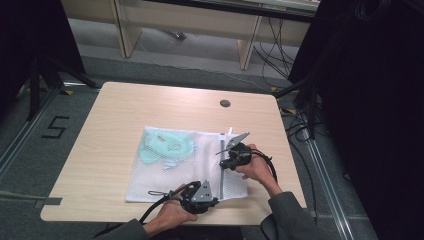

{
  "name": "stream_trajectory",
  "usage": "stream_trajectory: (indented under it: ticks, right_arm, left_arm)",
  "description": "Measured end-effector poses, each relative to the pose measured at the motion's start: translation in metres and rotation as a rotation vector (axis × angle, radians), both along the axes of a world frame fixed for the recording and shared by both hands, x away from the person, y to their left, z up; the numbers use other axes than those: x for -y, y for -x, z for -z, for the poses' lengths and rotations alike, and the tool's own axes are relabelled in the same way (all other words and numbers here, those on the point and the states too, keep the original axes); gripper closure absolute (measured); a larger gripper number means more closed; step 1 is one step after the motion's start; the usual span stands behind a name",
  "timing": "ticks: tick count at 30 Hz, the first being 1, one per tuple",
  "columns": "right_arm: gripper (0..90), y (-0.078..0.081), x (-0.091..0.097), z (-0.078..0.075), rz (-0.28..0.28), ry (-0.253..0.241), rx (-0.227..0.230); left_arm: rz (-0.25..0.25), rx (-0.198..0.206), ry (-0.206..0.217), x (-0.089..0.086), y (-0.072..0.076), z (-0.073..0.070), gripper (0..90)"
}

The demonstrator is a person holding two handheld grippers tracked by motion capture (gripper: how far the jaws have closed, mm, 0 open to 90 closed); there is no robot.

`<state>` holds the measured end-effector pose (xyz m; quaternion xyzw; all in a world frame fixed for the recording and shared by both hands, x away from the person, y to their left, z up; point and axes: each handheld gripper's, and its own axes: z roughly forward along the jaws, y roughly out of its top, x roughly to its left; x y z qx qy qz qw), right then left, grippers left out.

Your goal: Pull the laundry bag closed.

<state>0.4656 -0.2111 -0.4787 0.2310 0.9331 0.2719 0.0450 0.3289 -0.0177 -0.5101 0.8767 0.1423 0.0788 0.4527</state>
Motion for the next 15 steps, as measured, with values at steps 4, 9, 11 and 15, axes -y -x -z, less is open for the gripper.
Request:
stream_trajectory:
  ticks: [4, 9, 11, 15]
  right_arm:
    - [86.3, -0.0037, 0.0000, 0.0007, -0.011, 0.001, -0.001]
    - [86.3, -0.0061, -0.0003, -0.0003, 0.017, 0.009, -0.020]
    - [86.3, -0.0081, -0.0008, 0.0000, 0.005, 0.001, -0.002]
    - [86.2, -0.0090, -0.0006, 0.0006, 0.024, -0.003, -0.010]
  left_arm:
    - [0.008, 0.001, -0.011, -0.0019, -0.0006, -0.0003, 88.4]
    - [0.011, 0.000, -0.015, -0.0005, 0.0001, 0.0006, 88.4]
    - [0.006, -0.002, -0.011, -0.0007, 0.0002, 0.0011, 88.4]
    - [0.007, -0.001, -0.004, -0.0003, 0.0002, 0.0011, 88.4]
